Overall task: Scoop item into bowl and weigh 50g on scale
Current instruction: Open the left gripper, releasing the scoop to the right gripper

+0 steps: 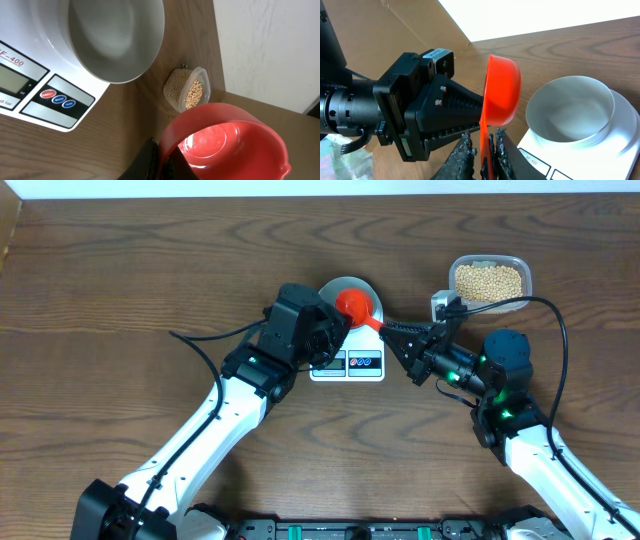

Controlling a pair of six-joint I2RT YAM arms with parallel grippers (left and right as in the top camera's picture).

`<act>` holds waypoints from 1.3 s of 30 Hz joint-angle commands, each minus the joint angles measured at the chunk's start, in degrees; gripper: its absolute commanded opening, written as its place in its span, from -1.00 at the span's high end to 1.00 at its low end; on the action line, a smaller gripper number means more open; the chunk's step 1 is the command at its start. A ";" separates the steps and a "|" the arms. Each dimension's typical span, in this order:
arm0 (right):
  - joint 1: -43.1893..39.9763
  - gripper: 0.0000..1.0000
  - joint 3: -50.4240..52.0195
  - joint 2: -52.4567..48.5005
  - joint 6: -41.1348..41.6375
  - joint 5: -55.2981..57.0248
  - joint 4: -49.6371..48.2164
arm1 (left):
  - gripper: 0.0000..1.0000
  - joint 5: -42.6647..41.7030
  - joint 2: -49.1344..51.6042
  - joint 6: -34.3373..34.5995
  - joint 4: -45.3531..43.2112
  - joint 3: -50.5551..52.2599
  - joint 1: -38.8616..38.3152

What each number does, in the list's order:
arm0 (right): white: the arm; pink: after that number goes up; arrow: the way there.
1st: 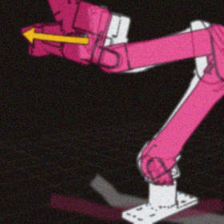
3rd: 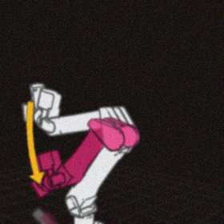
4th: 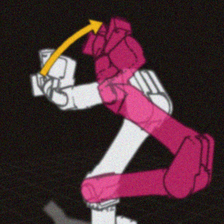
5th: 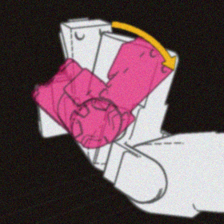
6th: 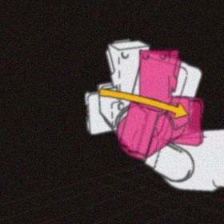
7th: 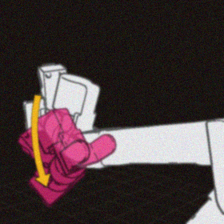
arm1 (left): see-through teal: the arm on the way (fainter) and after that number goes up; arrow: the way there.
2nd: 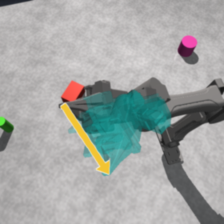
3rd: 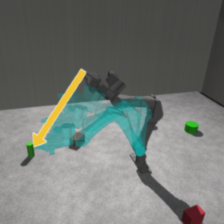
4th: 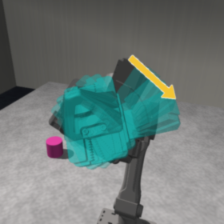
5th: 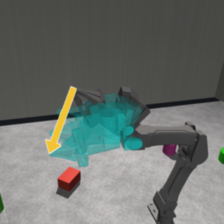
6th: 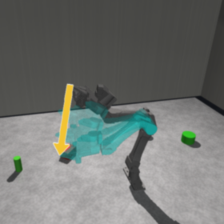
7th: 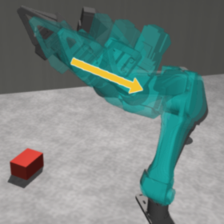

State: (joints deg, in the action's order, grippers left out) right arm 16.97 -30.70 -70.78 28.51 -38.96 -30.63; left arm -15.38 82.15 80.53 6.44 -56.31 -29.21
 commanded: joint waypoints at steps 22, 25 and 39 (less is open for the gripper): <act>0.39 0.85 -1.07 0.00 0.17 -1.81 0.04 | 0.86 -0.70 0.26 -1.40 0.31 0.59 -0.13; 0.37 0.98 -1.07 0.00 0.17 -2.12 0.11 | 0.86 -0.70 0.26 -1.40 0.31 0.59 -0.13; 0.35 0.98 -1.07 0.00 0.15 -1.99 0.20 | 0.85 -0.63 0.26 -1.40 0.33 0.59 -0.11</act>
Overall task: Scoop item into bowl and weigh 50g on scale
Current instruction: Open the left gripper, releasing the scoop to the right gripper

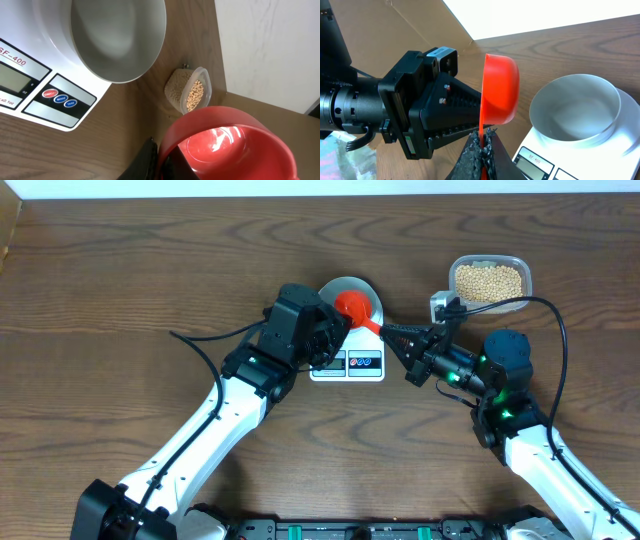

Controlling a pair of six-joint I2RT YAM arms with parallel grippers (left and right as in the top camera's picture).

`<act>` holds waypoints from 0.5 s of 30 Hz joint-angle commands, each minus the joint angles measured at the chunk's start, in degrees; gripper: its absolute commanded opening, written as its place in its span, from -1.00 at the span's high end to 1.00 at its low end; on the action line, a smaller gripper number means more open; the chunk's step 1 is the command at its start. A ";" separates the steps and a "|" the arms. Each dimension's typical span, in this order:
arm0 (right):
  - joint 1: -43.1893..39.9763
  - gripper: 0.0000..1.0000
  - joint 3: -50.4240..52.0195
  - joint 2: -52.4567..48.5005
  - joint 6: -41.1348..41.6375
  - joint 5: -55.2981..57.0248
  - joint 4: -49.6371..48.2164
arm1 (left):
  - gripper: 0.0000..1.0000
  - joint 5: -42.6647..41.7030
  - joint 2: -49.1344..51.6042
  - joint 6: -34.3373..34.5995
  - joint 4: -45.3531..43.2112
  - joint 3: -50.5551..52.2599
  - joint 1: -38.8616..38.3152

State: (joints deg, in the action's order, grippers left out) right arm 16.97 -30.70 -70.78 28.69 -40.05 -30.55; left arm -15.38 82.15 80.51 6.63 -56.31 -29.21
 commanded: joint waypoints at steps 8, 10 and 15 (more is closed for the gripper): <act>-0.57 0.98 -1.07 0.00 -0.04 5.27 0.98 | 0.27 0.87 0.26 -1.38 0.13 0.59 0.35; -1.05 0.98 -1.07 0.00 -0.04 5.75 0.96 | 0.24 0.83 0.26 -1.40 0.13 0.59 0.68; -2.36 0.98 -1.07 0.00 -0.02 7.04 0.96 | 0.24 1.29 0.26 -4.90 0.09 0.59 1.05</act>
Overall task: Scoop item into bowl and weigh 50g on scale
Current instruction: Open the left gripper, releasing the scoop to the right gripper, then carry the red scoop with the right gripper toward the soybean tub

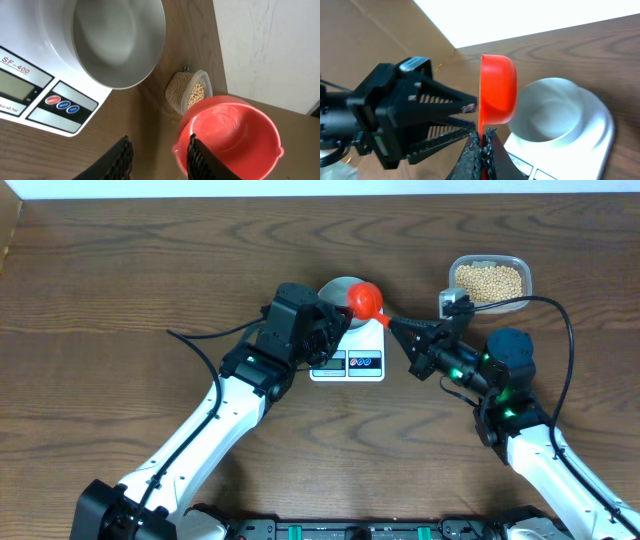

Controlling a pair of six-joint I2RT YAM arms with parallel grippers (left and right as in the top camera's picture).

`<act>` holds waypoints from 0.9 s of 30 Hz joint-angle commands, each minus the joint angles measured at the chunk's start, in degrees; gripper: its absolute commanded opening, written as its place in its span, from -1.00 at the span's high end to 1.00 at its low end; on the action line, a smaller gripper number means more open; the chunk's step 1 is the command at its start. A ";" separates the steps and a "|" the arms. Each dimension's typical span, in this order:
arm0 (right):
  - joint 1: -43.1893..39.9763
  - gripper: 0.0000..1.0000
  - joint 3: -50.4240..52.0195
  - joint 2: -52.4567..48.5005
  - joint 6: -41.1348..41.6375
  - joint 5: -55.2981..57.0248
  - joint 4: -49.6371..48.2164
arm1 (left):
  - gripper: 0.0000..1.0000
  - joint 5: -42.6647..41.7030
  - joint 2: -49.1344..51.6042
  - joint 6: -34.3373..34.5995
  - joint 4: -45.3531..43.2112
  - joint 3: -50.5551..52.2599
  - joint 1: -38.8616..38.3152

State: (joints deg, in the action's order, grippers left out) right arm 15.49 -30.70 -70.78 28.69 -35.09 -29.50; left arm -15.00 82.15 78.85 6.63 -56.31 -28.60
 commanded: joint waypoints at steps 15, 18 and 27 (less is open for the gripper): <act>-7.32 0.98 -3.56 0.00 0.00 3.48 -3.61 | 0.22 2.40 0.26 -20.81 0.39 0.59 6.45; -7.58 0.98 -4.74 0.00 0.00 3.45 -4.22 | 0.14 2.40 0.26 -21.29 0.59 0.59 6.47; -8.70 0.98 -9.05 -0.79 7.96 -1.18 -4.31 | -0.07 2.62 0.26 -24.22 0.61 0.59 6.47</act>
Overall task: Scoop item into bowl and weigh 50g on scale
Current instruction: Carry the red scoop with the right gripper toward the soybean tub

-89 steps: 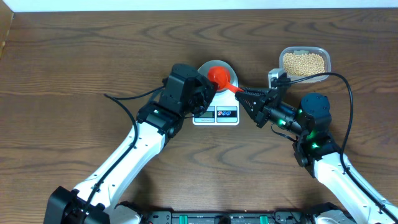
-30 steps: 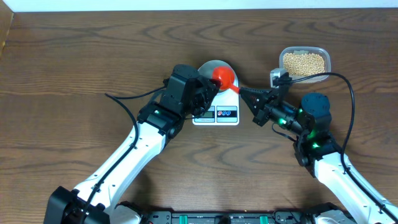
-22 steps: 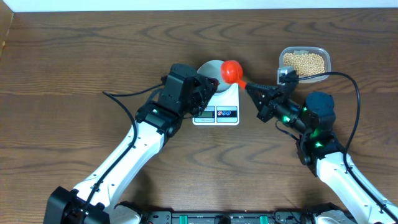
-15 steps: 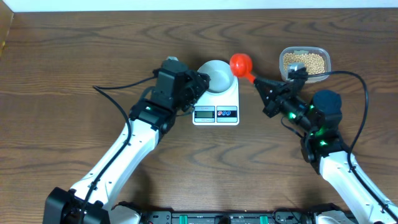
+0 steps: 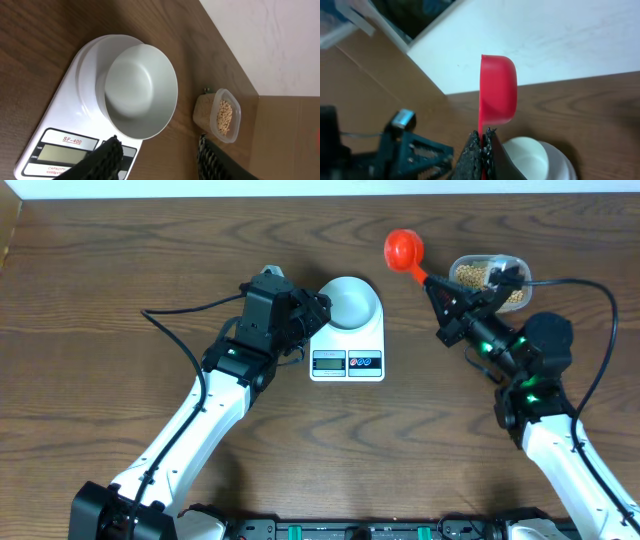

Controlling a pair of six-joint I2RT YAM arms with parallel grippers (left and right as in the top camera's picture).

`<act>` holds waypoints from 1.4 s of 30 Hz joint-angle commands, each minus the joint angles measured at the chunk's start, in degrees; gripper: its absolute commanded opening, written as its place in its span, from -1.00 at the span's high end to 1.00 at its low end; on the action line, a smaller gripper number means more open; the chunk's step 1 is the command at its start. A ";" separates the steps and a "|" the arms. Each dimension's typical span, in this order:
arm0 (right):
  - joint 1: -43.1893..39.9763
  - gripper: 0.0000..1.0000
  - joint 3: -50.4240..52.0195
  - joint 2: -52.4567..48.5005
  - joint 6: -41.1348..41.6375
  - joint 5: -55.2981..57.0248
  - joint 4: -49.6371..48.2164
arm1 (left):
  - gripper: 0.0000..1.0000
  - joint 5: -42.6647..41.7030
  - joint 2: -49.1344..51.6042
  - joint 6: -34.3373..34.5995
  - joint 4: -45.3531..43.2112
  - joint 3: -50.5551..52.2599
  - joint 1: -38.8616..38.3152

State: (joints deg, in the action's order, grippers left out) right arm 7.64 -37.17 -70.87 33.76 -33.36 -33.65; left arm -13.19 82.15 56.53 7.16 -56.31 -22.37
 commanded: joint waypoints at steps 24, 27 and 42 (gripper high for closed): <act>-15.91 0.98 -14.43 -17.55 7.80 -42.62 1.51 | -0.24 0.70 0.26 -3.72 8.68 0.59 0.22; -17.33 0.97 -14.43 -17.55 1.73 -42.27 1.20 | 0.59 -0.59 0.15 -10.21 8.50 0.59 0.22; -17.31 0.98 -14.40 -17.55 -11.02 -41.97 3.63 | 0.85 1.09 0.15 -37.97 12.09 0.37 -8.04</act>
State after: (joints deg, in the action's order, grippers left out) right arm -9.43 -50.52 -88.55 26.37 -74.48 -30.02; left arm -16.93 82.15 25.63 17.69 -56.31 -28.40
